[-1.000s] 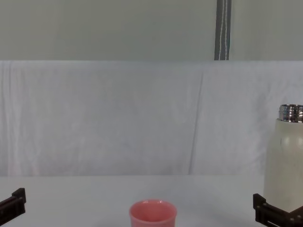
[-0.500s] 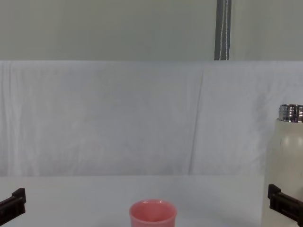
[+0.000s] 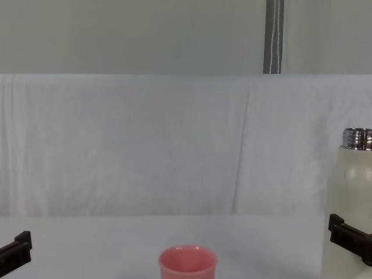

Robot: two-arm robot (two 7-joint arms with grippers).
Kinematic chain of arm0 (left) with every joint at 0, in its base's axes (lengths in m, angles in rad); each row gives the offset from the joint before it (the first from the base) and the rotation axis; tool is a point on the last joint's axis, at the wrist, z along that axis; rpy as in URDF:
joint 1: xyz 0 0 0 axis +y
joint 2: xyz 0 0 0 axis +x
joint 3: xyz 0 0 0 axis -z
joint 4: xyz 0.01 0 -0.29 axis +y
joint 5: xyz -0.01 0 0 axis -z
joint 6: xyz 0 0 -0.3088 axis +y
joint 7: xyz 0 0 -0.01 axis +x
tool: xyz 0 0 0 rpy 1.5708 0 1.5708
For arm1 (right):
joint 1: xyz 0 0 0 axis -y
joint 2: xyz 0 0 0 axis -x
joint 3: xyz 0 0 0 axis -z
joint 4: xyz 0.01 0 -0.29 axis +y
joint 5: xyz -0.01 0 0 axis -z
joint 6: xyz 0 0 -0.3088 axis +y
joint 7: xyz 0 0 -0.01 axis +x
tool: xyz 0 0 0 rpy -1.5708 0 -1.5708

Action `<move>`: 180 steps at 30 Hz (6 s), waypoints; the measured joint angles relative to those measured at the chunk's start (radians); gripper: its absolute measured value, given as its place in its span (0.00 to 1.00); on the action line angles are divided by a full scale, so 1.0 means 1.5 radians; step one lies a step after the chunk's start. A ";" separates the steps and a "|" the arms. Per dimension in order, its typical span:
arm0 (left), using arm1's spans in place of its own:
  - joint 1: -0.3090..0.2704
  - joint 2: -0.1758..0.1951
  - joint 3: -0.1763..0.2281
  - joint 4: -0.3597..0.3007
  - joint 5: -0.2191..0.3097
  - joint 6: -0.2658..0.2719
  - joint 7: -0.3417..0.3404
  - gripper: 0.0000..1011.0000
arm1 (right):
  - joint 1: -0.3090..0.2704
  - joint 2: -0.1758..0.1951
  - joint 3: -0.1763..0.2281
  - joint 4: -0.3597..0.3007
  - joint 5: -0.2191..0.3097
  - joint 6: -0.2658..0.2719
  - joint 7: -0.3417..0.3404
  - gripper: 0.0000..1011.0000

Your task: Grasp the thermos with one hand and pour water into the cup lid.

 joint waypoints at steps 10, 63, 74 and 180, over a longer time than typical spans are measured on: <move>0.000 0.000 0.000 0.000 0.000 0.000 0.000 0.99 | 0.018 -0.010 0.015 0.024 -0.004 -0.001 0.014 0.99; 0.000 0.000 0.000 0.000 0.000 0.000 0.000 0.99 | 0.093 -0.007 0.025 0.097 -0.018 -0.001 0.034 0.94; 0.000 0.000 0.000 0.000 0.000 0.000 0.000 0.99 | 0.087 0.006 0.019 0.075 -0.048 -0.008 0.030 0.94; 0.000 0.000 0.000 0.000 0.000 0.000 0.000 0.99 | 0.213 0.191 -0.274 0.081 -0.674 0.079 -0.014 0.94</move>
